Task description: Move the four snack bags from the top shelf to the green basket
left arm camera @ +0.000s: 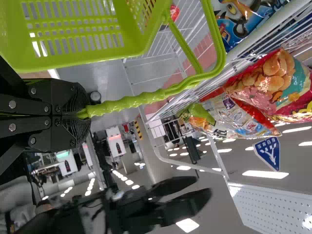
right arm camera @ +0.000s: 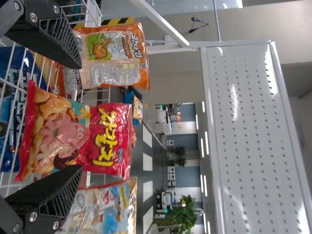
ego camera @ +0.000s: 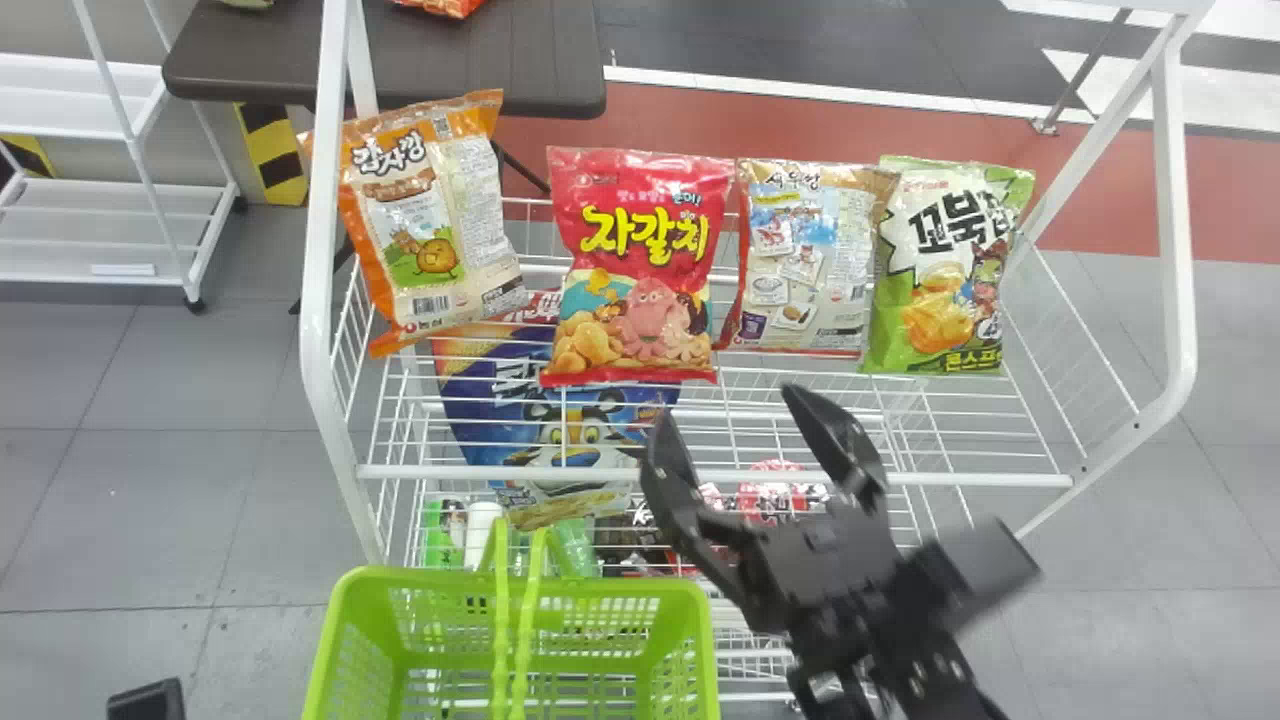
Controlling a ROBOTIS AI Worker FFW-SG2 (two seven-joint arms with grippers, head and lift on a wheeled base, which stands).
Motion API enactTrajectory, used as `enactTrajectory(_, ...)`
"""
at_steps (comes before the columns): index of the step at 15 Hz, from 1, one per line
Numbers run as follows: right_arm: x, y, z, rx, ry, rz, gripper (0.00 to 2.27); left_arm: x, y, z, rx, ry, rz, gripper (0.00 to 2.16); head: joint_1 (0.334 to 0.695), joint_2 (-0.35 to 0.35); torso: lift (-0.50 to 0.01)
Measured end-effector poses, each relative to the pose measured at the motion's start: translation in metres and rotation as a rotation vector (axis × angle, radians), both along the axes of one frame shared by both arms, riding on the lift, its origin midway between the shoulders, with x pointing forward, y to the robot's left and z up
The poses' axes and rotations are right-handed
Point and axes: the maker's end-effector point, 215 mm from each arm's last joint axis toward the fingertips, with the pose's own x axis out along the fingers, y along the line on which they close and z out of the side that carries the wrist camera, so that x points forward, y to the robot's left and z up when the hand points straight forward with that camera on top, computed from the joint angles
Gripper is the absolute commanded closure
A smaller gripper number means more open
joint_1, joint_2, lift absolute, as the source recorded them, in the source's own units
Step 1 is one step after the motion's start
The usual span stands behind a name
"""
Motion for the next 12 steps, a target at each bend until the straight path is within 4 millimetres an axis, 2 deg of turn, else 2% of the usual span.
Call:
enactTrajectory(3, 0.058, 0.042, -0.002, -0.024, 0.01, 0.072, 0.09, 0.002, 0.001, -0.004, 0.007, 0.003, -0.006, 1.69, 0.695, -0.03, 0.0)
enactTrajectory(6, 0.113, 0.093, -0.002, -0.054, 0.013, 0.151, 0.09, 0.004, 0.003, -0.009, 0.009, 0.01, -0.013, 1.69, 0.695, 0.06, 0.0)
enactTrajectory(9, 0.146, 0.141, -0.011, -0.052, 0.04, 0.262, 0.1, 0.007, 0.006, -0.011, 0.002, 0.011, -0.017, 1.69, 0.695, 0.126, 0.0)
enactTrajectory(10, 0.157, 0.147, -0.019, -0.06, 0.057, 0.297, 0.11, 0.008, 0.008, -0.012, 0.002, 0.012, -0.016, 1.69, 0.695, 0.15, 0.0)
enactTrajectory(12, 0.175, 0.148, -0.028, -0.084, 0.068, 0.319, 0.12, 0.014, 0.014, -0.014, -0.002, 0.007, -0.01, 1.69, 0.695, 0.155, 0.0)
